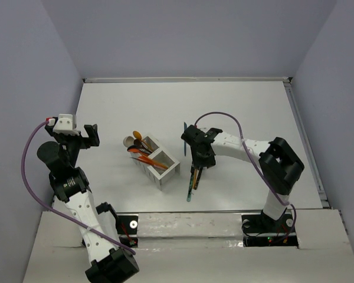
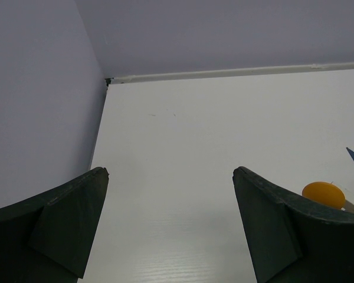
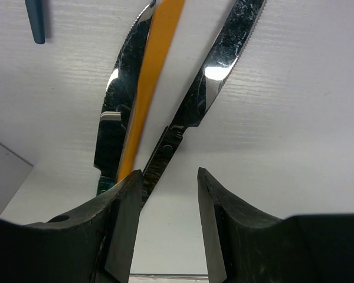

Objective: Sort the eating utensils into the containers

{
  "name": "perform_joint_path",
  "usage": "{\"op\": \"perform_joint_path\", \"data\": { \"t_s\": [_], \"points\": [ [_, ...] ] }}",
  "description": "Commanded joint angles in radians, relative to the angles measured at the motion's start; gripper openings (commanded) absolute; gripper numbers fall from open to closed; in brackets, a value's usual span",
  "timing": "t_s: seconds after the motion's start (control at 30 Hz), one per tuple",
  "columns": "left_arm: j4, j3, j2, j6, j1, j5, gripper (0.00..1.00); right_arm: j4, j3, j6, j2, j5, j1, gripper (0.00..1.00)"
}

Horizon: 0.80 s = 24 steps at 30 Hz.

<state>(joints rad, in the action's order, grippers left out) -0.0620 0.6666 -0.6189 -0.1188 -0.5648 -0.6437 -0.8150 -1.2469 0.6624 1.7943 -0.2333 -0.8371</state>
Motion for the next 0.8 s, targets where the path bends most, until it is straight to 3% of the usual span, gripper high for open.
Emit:
{"op": "perform_joint_path", "data": {
  "t_s": [0.0, 0.1, 0.13, 0.33, 0.6, 0.77],
  "points": [
    [-0.047, -0.007, 0.013, -0.001, -0.007, -0.020, 0.99, 0.017, -0.048, -0.030, 0.056, 0.029, 0.009, 0.48],
    [-0.047, -0.009, 0.015, -0.001, -0.006, -0.024, 0.99, -0.003, -0.052, -0.029, 0.112, 0.019, 0.009, 0.48],
    [-0.047, -0.009, 0.013, -0.001, -0.007, -0.024, 0.99, -0.004, -0.054, -0.029, 0.126, 0.017, 0.009, 0.42],
    [-0.047, -0.009, 0.013, 0.001, -0.010, -0.027, 0.99, -0.009, -0.023, -0.030, 0.105, 0.005, 0.046, 0.34],
    [-0.048, -0.010, 0.012, 0.002, -0.015, -0.031, 0.99, -0.003, 0.024, -0.115, 0.076, -0.043, 0.136, 0.01],
    [-0.050, -0.012, 0.010, 0.002, -0.017, -0.037, 0.99, 0.020, 0.043, -0.167, 0.060, -0.109, 0.197, 0.00]
  ]
}}
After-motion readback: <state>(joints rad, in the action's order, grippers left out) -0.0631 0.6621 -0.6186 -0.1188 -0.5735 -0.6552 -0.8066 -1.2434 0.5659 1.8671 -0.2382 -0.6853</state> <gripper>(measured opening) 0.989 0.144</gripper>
